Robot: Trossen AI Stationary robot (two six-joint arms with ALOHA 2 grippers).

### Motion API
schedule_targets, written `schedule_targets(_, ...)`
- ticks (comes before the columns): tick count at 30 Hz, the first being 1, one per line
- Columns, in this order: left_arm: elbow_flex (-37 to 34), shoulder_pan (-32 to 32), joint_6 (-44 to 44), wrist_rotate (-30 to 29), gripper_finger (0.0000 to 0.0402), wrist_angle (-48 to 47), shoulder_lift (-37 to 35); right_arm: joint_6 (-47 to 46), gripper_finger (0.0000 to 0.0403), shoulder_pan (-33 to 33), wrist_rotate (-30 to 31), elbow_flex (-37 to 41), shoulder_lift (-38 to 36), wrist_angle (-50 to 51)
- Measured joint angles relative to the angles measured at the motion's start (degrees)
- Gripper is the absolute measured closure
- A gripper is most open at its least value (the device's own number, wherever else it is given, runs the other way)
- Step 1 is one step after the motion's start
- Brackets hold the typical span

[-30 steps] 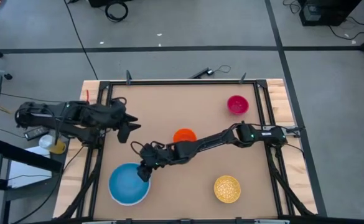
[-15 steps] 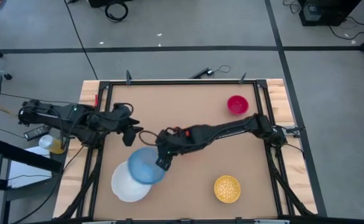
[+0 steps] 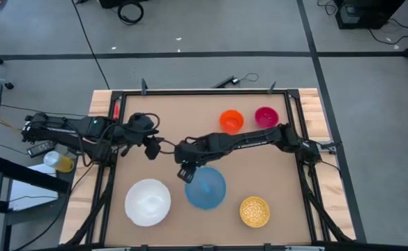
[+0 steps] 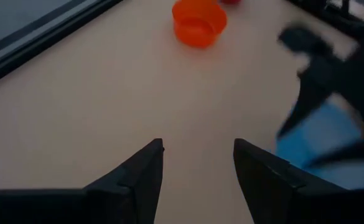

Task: Nest bowls inside each other
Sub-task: Stack the blue bowl on top of the white bowl

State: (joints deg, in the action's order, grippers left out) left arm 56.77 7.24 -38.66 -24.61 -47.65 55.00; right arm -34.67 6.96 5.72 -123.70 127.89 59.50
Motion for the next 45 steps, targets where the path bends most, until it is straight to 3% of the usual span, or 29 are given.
schedule_targets(9, 0.0, 0.09, 0.88, 0.51, 0.0203, -1.71, 0.13, 8.61, 0.0218, -2.6, -0.39, 2.35, -0.53, 14.04)
schedule_targets(18, 0.0, 0.09, 0.84, 1.41, 0.0203, -5.39, 0.11, 13.47, 0.0218, -3.28, -4.25, 10.11, -0.54, 10.0)
schedule_targets(24, 0.0, 0.09, 0.9, 1.41, 0.0203, -5.49, 0.11, 11.85, 0.0221, -3.73, -7.26, 16.15, -0.59, 0.97)
schedule_targets(28, 0.0, 0.09, 0.9, 1.39, 0.0203, -6.16, 0.11, 9.16, 0.026, -4.03, -8.01, 18.38, -0.59, -1.45)
schedule_targets(33, 0.0, 0.09, 0.9, 1.76, 0.0203, -6.33, 0.11, 8.43, 0.0382, -3.99, -8.31, 17.31, -0.59, -2.29)
schedule_targets(40, 0.0, 0.07, 0.78, 1.82, 0.0203, -6.41, -0.87, 2.74, 0.0388, -1.62, -6.47, 11.22, -0.54, -12.35)
schedule_targets(45, 0.0, -1.24, 2.01, 1.78, 0.0203, -7.89, -1.44, -0.72, 0.0392, 0.34, -0.81, 6.97, -0.61, -18.73)
